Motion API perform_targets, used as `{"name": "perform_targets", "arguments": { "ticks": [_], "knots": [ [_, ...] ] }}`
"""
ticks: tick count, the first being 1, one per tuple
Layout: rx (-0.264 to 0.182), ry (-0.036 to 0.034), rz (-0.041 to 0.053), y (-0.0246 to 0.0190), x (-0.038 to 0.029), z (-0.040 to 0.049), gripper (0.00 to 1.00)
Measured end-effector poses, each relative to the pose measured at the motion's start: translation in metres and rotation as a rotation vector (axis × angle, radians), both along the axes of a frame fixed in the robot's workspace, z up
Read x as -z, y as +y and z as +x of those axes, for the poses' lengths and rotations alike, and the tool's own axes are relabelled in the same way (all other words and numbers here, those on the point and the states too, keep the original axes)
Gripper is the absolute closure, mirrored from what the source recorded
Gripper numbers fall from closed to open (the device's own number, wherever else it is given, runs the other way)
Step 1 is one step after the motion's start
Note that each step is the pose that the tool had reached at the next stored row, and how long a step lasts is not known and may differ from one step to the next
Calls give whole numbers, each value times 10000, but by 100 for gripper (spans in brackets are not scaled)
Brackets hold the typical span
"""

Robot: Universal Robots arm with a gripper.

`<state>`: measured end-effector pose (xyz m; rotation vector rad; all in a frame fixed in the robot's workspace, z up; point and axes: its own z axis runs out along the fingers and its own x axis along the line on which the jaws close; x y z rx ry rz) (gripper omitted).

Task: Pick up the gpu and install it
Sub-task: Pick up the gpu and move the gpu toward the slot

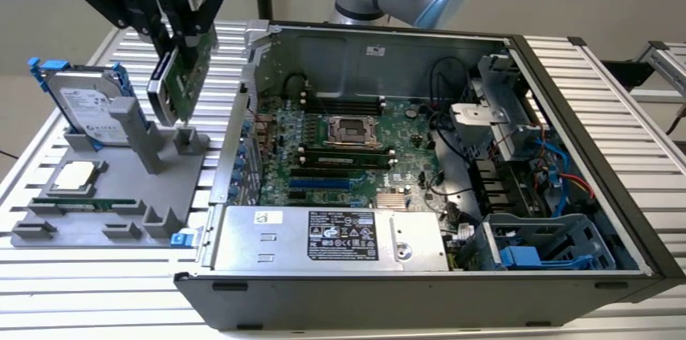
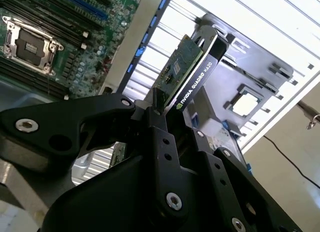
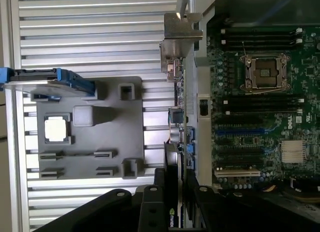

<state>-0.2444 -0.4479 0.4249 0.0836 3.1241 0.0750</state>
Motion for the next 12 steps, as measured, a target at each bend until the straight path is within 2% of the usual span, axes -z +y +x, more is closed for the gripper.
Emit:
{"name": "perform_targets", "arguments": {
  "ticks": [12],
  "knots": [
    [0, 1, 0, 0, 0, 199, 100]
  ]
}}
